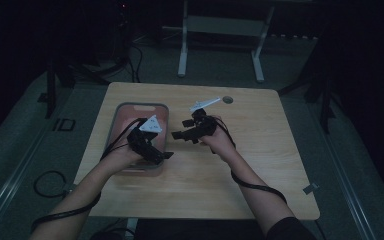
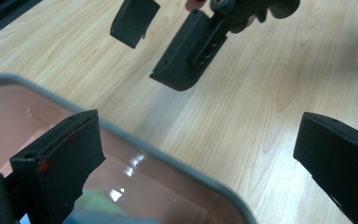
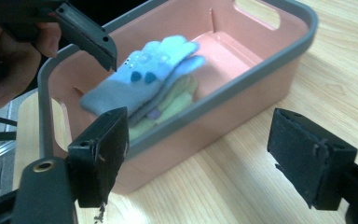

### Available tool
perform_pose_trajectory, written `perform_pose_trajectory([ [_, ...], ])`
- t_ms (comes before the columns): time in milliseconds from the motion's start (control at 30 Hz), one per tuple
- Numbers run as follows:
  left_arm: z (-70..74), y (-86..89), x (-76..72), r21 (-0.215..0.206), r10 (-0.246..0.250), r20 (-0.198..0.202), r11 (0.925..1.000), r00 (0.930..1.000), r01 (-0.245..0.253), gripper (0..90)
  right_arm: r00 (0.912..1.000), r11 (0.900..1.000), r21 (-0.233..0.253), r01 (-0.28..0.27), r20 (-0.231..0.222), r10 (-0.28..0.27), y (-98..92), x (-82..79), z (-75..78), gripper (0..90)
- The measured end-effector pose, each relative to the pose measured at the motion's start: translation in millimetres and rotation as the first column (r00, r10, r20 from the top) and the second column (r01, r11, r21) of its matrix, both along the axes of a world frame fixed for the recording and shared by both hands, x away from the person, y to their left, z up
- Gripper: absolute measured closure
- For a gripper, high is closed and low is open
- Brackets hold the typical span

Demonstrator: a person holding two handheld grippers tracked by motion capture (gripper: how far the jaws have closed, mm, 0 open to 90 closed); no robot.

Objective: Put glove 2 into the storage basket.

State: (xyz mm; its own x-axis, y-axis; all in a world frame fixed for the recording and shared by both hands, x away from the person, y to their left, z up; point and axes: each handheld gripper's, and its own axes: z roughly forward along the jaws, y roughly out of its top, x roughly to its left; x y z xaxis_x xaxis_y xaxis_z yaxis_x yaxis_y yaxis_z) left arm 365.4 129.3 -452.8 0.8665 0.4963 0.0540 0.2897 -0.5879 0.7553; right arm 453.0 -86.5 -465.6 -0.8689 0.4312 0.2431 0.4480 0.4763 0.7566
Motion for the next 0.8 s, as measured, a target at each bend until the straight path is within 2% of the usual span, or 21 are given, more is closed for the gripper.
perform_pose_trajectory([
  [333,1.8,-23.5,-2.9,0.007,-0.065,-0.004,0.9979,0.9979,0.065,1.6,0.9994,1.0,-0.021,0.021,0.026,-0.021,-21.6,-1.9,2.1,20.4],
  [533,0.8,-40.4,-5.2,0.004,-0.111,-0.001,0.9939,0.9939,0.111,1.6,0.9987,0.999,-0.036,0.031,0.042,-0.03,-40.1,-4.1,0.5,20.0],
  [600,0.8,-40.4,-5.2,0.004,-0.111,-0.001,0.9939,0.9939,0.111,1.6,0.9987,0.999,-0.037,0.032,0.042,-0.03,-42.0,-4.4,-0.1,20.0],
  [633,0.1,-47.8,-5.3,0.008,-0.131,0.001,0.9914,0.9914,0.131,1.6,0.9987,0.999,-0.04,0.034,0.04,-0.033,-47.5,-6.0,-2.4,19.5],
  [800,-1.0,-60.0,-7.7,0.0,-0.154,0.003,0.988,0.988,0.154,1.6,0.9989,0.999,-0.036,0.038,0.029,-0.037,-58.6,-9.4,-8.1,19.3],
])
